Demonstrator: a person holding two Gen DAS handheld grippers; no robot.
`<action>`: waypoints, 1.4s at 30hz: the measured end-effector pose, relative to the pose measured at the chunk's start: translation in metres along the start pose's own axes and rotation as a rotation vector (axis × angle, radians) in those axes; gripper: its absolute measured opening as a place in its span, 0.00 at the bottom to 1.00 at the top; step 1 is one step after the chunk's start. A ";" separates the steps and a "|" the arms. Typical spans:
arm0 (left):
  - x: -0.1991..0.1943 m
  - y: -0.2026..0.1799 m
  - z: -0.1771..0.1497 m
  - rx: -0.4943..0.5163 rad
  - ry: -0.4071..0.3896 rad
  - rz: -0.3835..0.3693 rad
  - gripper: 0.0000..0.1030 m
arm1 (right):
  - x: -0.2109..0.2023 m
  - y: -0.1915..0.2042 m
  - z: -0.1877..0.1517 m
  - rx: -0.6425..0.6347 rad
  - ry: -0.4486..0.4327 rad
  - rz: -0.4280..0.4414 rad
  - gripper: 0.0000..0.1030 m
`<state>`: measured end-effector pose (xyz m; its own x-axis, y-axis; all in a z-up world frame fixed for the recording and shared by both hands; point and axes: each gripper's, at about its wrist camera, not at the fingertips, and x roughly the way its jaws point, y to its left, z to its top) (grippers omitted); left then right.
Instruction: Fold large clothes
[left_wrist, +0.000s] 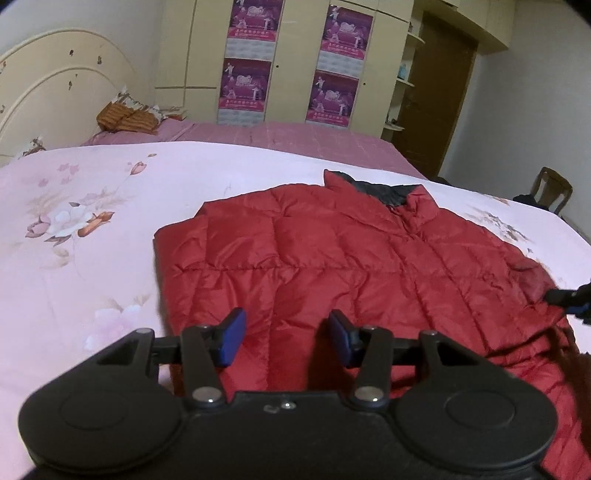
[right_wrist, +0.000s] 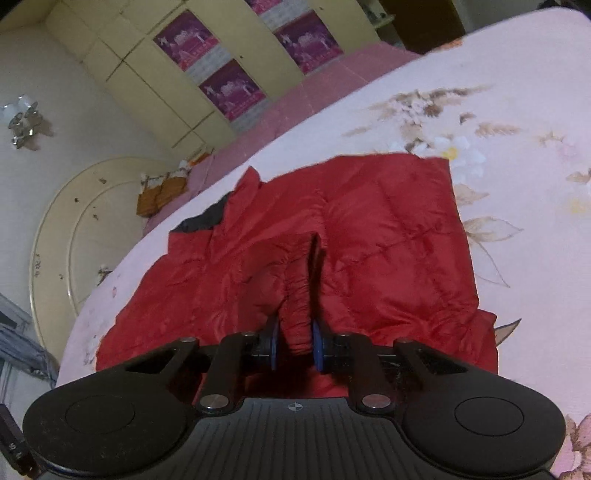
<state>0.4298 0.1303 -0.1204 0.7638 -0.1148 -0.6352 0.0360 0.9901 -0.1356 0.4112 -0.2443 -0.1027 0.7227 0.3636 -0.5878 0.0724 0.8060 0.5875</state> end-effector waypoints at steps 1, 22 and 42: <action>0.001 0.001 -0.001 0.003 0.002 -0.004 0.46 | -0.005 0.003 -0.002 -0.025 -0.011 -0.001 0.17; -0.019 0.039 0.007 0.019 -0.104 -0.064 0.66 | -0.022 0.018 -0.028 -0.222 -0.163 -0.270 0.51; 0.075 0.032 0.036 0.165 0.030 -0.031 0.71 | 0.105 0.093 -0.020 -0.436 -0.100 -0.368 0.35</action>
<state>0.5120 0.1560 -0.1450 0.7412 -0.1459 -0.6552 0.1668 0.9855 -0.0307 0.4801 -0.1220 -0.1211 0.7667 -0.0056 -0.6419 0.0562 0.9967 0.0584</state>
